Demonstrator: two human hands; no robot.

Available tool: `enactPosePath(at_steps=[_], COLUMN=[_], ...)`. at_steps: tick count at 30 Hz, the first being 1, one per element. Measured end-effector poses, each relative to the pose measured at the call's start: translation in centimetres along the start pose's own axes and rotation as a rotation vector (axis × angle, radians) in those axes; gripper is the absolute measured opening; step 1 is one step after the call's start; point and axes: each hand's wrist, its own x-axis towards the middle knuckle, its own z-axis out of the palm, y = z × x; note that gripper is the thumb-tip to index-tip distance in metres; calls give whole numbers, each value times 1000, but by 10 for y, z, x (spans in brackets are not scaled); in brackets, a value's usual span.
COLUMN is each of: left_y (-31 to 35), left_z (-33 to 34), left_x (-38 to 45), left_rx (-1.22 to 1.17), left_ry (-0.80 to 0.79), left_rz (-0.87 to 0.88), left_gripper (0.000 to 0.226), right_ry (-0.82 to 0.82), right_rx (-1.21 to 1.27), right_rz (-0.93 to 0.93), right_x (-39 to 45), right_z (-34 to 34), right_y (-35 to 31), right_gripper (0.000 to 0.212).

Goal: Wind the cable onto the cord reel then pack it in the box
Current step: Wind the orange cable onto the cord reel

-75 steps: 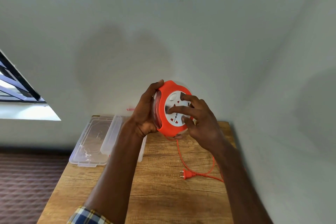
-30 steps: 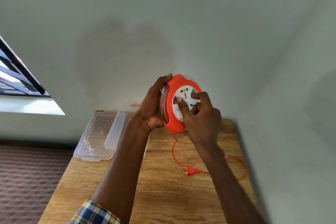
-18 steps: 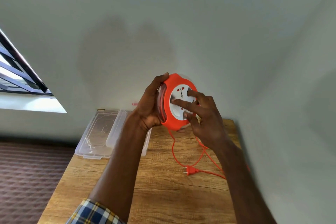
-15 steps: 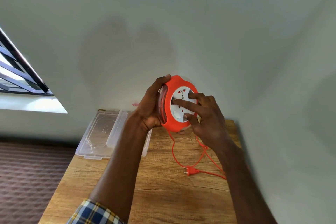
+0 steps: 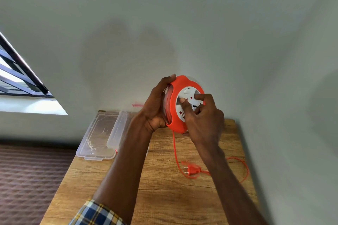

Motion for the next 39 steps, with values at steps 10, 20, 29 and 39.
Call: enactPosePath(at_steps=[10,20,29,39], left_y=[4,5,-4,3], left_z=[-6,2,7,-7], left_x=[-5,-4,3,1], left_rx=[-37,51,-3,-43], left_ry=[-18,-23,-32,-55], left_rz=[-10,-21,-9,-7], left_gripper=[65,63,72,66], right_ry=[-222,-132,41,-219], right_rx=[25,-100,25,-24], right_rz=[-520,-461,-85,-522], right_x=[22,14,7,21], right_z=[-13,-14,-5,-16], right_y=[38,40,12,39], right_gripper=[46,58,57,55])
